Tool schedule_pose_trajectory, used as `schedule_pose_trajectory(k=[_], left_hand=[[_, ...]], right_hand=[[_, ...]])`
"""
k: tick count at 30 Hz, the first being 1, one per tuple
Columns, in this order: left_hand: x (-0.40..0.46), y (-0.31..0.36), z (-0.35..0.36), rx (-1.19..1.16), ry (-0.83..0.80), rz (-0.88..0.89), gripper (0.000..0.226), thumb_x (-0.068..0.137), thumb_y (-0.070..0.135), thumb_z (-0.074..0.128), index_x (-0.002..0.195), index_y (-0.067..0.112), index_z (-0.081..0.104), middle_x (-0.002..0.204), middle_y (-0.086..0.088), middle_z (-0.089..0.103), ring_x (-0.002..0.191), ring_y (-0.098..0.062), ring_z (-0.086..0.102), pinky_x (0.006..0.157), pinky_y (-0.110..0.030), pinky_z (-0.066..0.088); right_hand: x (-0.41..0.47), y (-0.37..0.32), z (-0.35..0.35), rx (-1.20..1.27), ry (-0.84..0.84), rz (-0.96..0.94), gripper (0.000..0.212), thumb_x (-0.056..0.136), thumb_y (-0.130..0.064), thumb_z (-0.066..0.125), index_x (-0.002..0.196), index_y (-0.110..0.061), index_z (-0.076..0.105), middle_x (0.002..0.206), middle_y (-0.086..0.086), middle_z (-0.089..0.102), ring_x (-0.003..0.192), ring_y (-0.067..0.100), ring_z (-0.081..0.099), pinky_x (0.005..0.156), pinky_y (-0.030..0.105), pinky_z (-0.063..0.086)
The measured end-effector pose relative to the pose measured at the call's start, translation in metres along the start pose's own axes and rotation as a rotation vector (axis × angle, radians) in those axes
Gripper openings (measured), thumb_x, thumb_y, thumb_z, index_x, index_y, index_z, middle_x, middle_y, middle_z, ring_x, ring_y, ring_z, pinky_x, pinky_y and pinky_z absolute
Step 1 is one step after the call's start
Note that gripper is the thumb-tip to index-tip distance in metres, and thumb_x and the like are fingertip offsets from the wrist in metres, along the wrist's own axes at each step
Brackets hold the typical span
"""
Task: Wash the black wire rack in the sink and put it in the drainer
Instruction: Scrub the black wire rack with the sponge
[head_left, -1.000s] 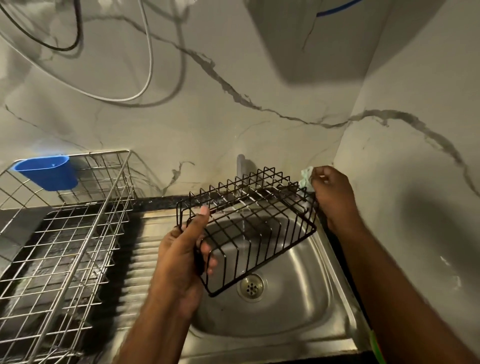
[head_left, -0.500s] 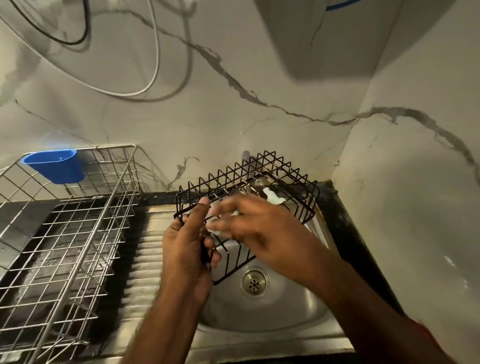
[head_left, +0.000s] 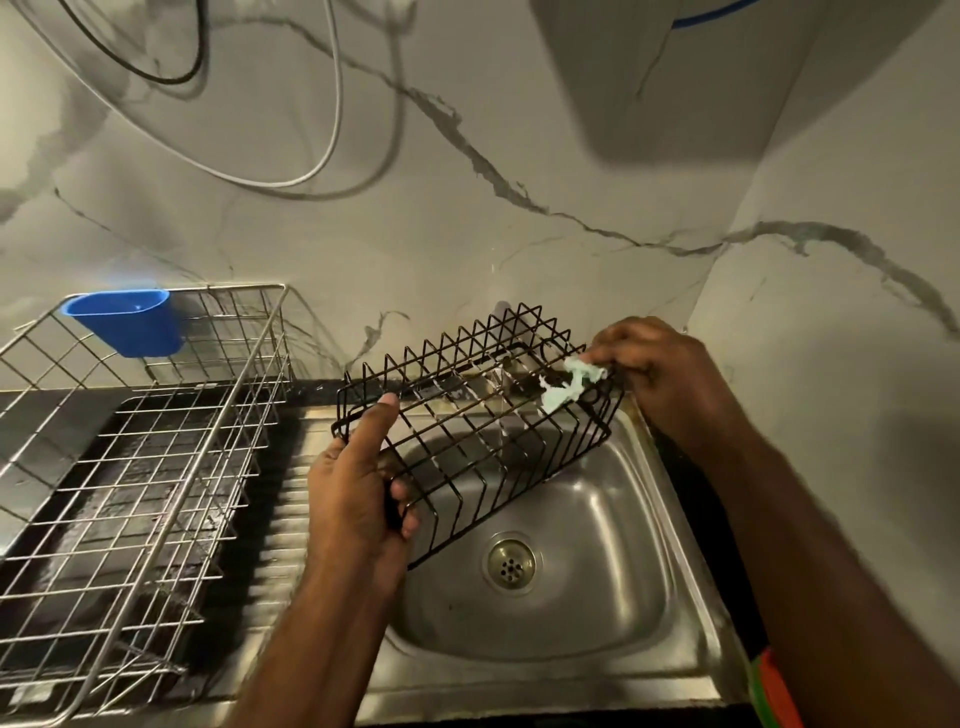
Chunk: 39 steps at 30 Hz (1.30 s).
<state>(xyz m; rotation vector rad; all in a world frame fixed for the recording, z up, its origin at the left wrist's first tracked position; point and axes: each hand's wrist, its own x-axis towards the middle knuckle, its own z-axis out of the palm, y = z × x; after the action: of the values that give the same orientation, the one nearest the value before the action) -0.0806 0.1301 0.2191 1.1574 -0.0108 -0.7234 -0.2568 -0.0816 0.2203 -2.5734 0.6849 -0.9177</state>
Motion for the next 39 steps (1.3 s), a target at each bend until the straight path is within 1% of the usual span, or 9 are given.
schedule_pose_trajectory(k=[4,8,12,20,23,28,31,34,39], left_hand=[[0.001,-0.001,0.001,-0.012,0.015,-0.017,0.034,0.087,0.034,0.075,0.113,0.023,0.057,0.052,0.008,0.036,0.033,-0.002,0.032,0.029,-0.014,0.022],[0.001,-0.002,0.003,-0.005,0.01,-0.012,0.035,0.087,0.035,0.076,0.114,0.022,0.058,0.053,0.008,0.035,0.033,-0.003,0.032,0.03,-0.015,0.022],[0.001,-0.005,0.004,0.043,-0.006,0.001,0.032,0.088,0.036,0.076,0.106,0.023,0.053,0.05,0.009,0.035,0.034,-0.004,0.032,0.032,-0.015,0.023],[0.002,-0.006,0.007,0.049,-0.014,0.014,0.03,0.088,0.036,0.075,0.109,0.022,0.058,0.049,0.01,0.034,0.034,-0.004,0.032,0.032,-0.016,0.023],[0.003,-0.002,0.004,0.027,0.009,-0.001,0.033,0.088,0.036,0.075,0.115,0.021,0.062,0.051,0.009,0.034,0.034,-0.003,0.031,0.032,-0.015,0.023],[0.003,-0.002,0.002,0.038,0.001,0.011,0.033,0.088,0.036,0.075,0.112,0.02,0.059,0.05,0.009,0.034,0.034,-0.004,0.032,0.032,-0.014,0.023],[0.001,-0.003,0.003,0.046,0.002,0.009,0.035,0.087,0.04,0.076,0.111,0.022,0.057,0.05,0.01,0.035,0.035,-0.004,0.032,0.033,-0.015,0.023],[0.001,-0.003,0.002,0.037,0.003,0.006,0.036,0.086,0.043,0.076,0.105,0.022,0.053,0.049,0.011,0.036,0.035,-0.003,0.032,0.033,-0.015,0.024],[0.001,-0.003,0.006,0.086,-0.006,0.012,0.039,0.085,0.044,0.077,0.107,0.02,0.055,0.049,0.01,0.038,0.036,-0.004,0.033,0.033,-0.016,0.026]], right_hand=[[0.001,-0.009,0.002,0.084,0.093,0.054,0.027,0.093,0.003,0.061,0.108,-0.014,0.075,0.105,-0.005,0.066,0.099,0.006,0.064,0.087,0.011,0.046],[-0.011,-0.033,0.012,0.021,-0.045,0.07,0.028,0.099,-0.026,0.058,0.124,-0.016,0.068,0.117,-0.006,0.058,0.105,0.011,0.058,0.089,0.023,0.049],[-0.016,-0.046,0.013,-0.019,-0.079,0.023,0.02,0.096,-0.009,0.062,0.111,-0.014,0.073,0.105,0.001,0.062,0.096,0.019,0.06,0.08,0.039,0.055],[-0.029,-0.099,0.025,0.075,-0.233,-0.132,0.039,0.093,-0.024,0.044,0.122,-0.018,0.069,0.115,-0.003,0.065,0.105,0.006,0.056,0.087,0.012,0.046],[-0.029,-0.085,0.024,-0.052,-0.25,-0.187,0.042,0.096,-0.037,0.041,0.131,-0.026,0.063,0.132,-0.007,0.061,0.12,0.011,0.05,0.098,0.021,0.039],[-0.023,-0.06,0.013,0.051,-0.202,-0.062,0.043,0.093,-0.003,0.059,0.126,-0.029,0.065,0.124,-0.009,0.062,0.112,0.009,0.054,0.089,0.033,0.053],[-0.018,-0.054,0.008,0.01,-0.036,-0.042,0.035,0.094,-0.002,0.061,0.124,-0.019,0.068,0.118,-0.002,0.065,0.108,0.016,0.06,0.088,0.04,0.054],[-0.021,-0.063,0.001,0.129,0.171,-0.026,0.038,0.095,-0.011,0.064,0.132,-0.02,0.062,0.122,-0.002,0.067,0.107,0.012,0.064,0.088,0.029,0.055],[-0.041,-0.102,0.026,-0.069,-0.139,-0.477,0.05,0.088,0.001,0.059,0.134,-0.019,0.06,0.128,-0.003,0.06,0.114,0.014,0.053,0.095,0.017,0.041]])
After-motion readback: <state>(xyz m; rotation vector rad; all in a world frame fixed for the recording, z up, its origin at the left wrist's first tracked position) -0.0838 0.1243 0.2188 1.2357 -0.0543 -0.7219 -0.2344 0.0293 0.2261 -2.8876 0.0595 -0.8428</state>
